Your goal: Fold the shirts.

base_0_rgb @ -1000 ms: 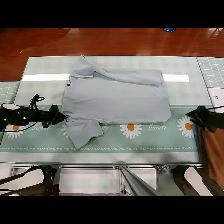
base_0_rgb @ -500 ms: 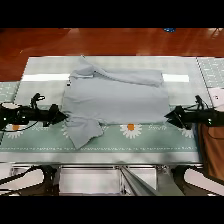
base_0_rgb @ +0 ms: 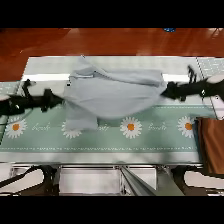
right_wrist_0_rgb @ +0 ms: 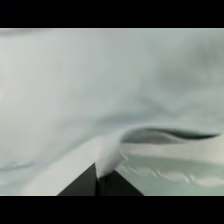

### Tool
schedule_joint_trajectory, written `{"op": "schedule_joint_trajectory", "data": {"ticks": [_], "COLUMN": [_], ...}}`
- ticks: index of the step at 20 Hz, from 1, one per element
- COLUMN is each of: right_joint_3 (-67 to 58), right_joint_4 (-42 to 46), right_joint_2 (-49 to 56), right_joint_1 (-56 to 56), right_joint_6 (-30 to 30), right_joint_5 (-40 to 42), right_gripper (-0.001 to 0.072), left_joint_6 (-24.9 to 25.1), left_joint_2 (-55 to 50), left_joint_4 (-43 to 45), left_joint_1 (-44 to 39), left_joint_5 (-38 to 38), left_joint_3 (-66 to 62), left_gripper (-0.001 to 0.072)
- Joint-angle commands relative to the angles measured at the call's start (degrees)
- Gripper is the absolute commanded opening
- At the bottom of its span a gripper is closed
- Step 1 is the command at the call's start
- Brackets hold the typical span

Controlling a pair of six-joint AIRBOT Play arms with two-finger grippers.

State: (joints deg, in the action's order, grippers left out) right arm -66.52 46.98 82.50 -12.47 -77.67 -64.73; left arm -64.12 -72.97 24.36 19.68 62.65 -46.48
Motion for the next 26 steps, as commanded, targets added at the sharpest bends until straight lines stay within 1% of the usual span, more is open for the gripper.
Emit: {"op": "schedule_joint_trajectory", "data": {"ticks": [1,3,4,5,6,7,8,11,13,17,20,21,24,26], "right_joint_3": [-20.41,-33.05,-38.18,-42.42,-45.16,-46.58,-46.84,-46.84,-46.84,-46.8,-46.8,-46.8,-46.12,-41.83], "right_joint_4": [5.11,7.8,8.24,8.85,9.66,10.01,10.4,14.64,18.03,22.58,27.41,28.94,29.94,28.5], "right_joint_2": [-3.41,-5.97,-7.39,-9.27,-11.39,-14.12,-17.03,-26.27,-31.82,-40.19,-43.91,-44.59,-44.98,-44.98], "right_joint_1": [0.66,0.48,0.48,0.48,0.48,0.48,0.48,0.48,0.5,0.5,0.5,0.5,0.5,0.5], "right_joint_6": [-2.58,-3.63,-2.99,-2.97,-3.17,-3.15,-3.1,-3.1,-3.21,-5.03,-8.63,-9.38,-10.86,-10.91], "right_joint_5": [-5.49,-6.86,-6.97,-6.93,-6.95,-6.93,-6.93,-9.05,-11.47,-19.32,-23.23,-24.13,-26.58,-27.32], "right_gripper": [0.0017,0.0017,0.0017,0.0017,0.0017,0.0017,0.0017,0.0017,0.0017,0.0017,0.0017,0.0017,0.0017,0.0017], "left_joint_6": [0.02,-1.99,-2.8,-2.91,-4.98,-7.8,-9.31,-12.15,-12.35,-13.16,-15.96,-17.97,-19.26,-20.26], "left_joint_2": [4.59,6.64,7.3,7.67,7.91,8.28,8.92,12.76,17.05,28.17,34.56,35.8,37.42,37.38], "left_joint_4": [-7.28,-7.26,-7.17,-6.01,-3.17,0.37,3.74,14.08,21.0,33.77,42.62,44.59,47.52,49.07], "left_joint_1": [0.07,0.07,0.07,0.07,0.07,0.07,0.07,0.07,0.07,0.04,-0.79,-1.88,-7.34,-8.28], "left_joint_5": [0.85,0.87,0.87,0.85,0.98,1.4,2.27,4.7,6.34,9.68,11.06,11.93,15.13,16.76], "left_joint_3": [-14.34,-25.97,-32.02,-37.48,-42.77,-48.04,-52.78,-63.36,-67.71,-69.16,-69.11,-69.09,-66.79,-62.03], "left_gripper": [0.0021,0.0022,0.0022,0.0021,0.0021,0.0022,0.0021,0.0021,0.0021,0.0021,0.0022,0.0021,0.0021,0.0021]}}
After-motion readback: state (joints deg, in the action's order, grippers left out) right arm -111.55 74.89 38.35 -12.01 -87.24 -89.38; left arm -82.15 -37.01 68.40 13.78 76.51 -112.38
